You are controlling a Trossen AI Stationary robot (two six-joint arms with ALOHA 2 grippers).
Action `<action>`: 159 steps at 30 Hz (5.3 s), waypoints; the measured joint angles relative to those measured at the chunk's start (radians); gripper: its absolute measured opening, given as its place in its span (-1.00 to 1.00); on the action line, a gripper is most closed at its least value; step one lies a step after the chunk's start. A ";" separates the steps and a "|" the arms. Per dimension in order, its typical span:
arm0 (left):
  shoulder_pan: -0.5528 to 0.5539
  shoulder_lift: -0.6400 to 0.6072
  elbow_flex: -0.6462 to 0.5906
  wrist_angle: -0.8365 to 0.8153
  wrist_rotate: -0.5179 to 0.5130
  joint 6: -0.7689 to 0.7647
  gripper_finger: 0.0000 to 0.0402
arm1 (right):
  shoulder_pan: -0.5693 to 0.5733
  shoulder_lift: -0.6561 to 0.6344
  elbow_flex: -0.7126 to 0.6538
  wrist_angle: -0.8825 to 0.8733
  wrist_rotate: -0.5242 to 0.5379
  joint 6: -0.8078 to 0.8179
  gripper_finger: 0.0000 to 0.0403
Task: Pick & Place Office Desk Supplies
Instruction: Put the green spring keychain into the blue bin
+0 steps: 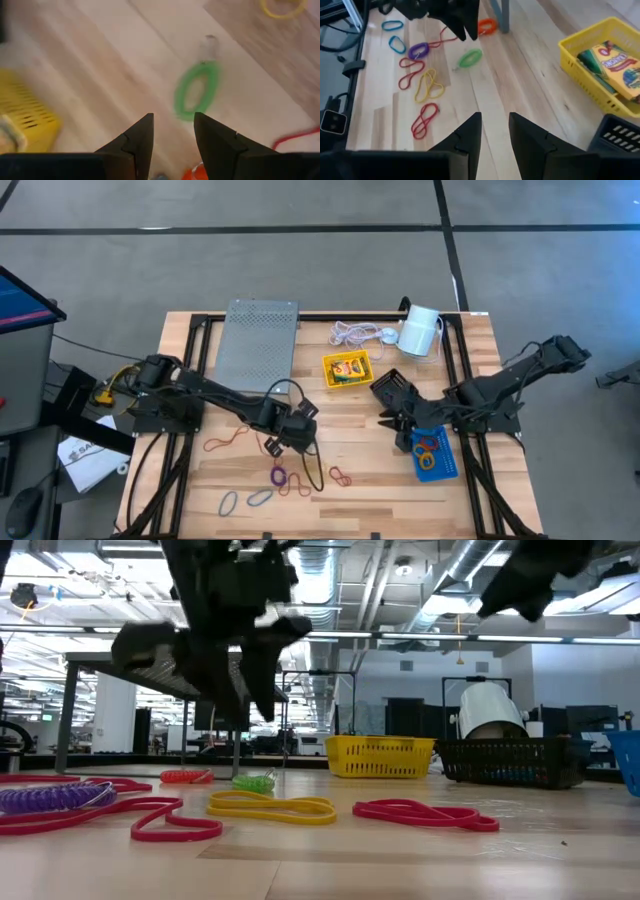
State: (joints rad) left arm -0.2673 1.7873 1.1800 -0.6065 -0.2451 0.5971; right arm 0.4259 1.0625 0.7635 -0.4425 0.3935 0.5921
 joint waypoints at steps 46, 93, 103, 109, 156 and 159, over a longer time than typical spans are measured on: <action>-0.015 0.145 -0.010 0.112 0.140 -0.009 -0.97 | -0.003 -0.003 -0.080 0.167 0.001 -0.043 -0.52; 0.111 -0.351 -0.424 1.439 0.443 -0.611 -0.99 | -0.141 0.178 0.014 0.815 -0.161 -0.642 -0.26; 0.111 -0.351 -0.424 1.434 0.461 -0.621 -0.99 | -0.154 0.296 0.135 0.820 -0.169 -0.672 -0.27; 0.111 -0.351 -0.423 1.430 0.461 -0.621 -0.99 | -0.154 0.351 0.188 0.799 -0.187 -0.680 -0.27; 0.053 -0.549 -0.423 1.044 0.351 -0.664 -0.33 | -0.117 0.044 0.238 0.043 -0.100 -0.316 -0.97; 0.032 -0.568 -0.423 0.960 0.355 -0.656 -0.35 | -0.093 -0.023 0.253 -0.179 -0.087 -0.149 -0.97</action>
State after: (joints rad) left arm -0.2348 1.2193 0.7570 0.3532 0.1096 -0.0593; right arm 0.3330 1.0394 1.0168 -0.6214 0.3070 0.4429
